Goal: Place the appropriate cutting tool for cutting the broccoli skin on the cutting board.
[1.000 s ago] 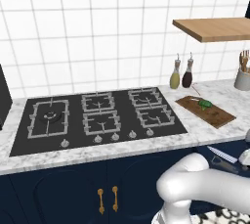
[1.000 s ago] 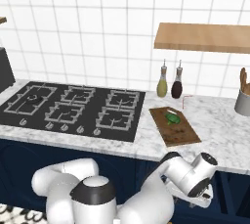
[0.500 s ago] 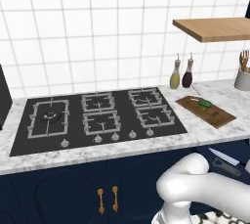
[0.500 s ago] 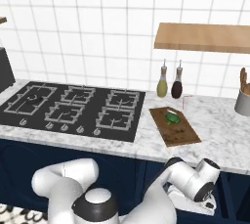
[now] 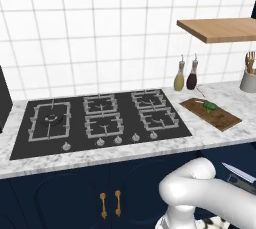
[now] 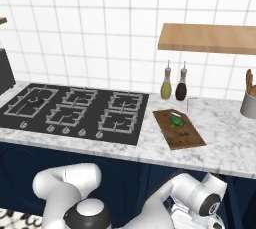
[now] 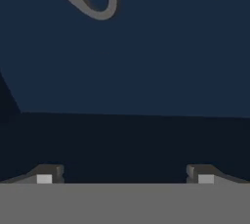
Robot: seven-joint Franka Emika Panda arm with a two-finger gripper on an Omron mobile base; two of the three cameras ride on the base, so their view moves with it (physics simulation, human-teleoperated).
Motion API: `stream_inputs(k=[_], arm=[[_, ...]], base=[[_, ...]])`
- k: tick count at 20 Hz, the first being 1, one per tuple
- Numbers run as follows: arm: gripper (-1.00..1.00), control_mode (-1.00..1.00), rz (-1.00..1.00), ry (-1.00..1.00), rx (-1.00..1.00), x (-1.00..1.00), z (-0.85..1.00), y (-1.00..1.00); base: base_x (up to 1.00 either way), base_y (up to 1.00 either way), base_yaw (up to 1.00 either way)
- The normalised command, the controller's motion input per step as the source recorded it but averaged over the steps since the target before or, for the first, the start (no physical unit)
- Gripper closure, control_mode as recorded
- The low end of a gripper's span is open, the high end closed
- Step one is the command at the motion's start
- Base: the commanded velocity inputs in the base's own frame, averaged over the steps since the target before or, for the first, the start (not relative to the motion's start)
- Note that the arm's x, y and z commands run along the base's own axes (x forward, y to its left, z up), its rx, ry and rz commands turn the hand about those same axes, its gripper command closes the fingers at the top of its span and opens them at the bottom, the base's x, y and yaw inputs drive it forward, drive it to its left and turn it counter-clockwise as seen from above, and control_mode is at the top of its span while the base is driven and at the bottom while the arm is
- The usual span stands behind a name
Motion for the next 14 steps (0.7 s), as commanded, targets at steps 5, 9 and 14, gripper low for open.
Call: stream_inputs(k=[5,9,14], arm=[[-1.0,-1.0,0.13,-0.01,-0.05,0.45,0.23,-0.05],[-1.0,-1.0,0.2,-0.09,-0.07,0.62,0.06,0.0],[-1.0,-1.0,0.17,-0.14,-0.06,0.33,0.0,-0.03]], base=[[0.0,0.0,0.0],[0.0,0.0,0.0],[0.0,0.0,0.0]])
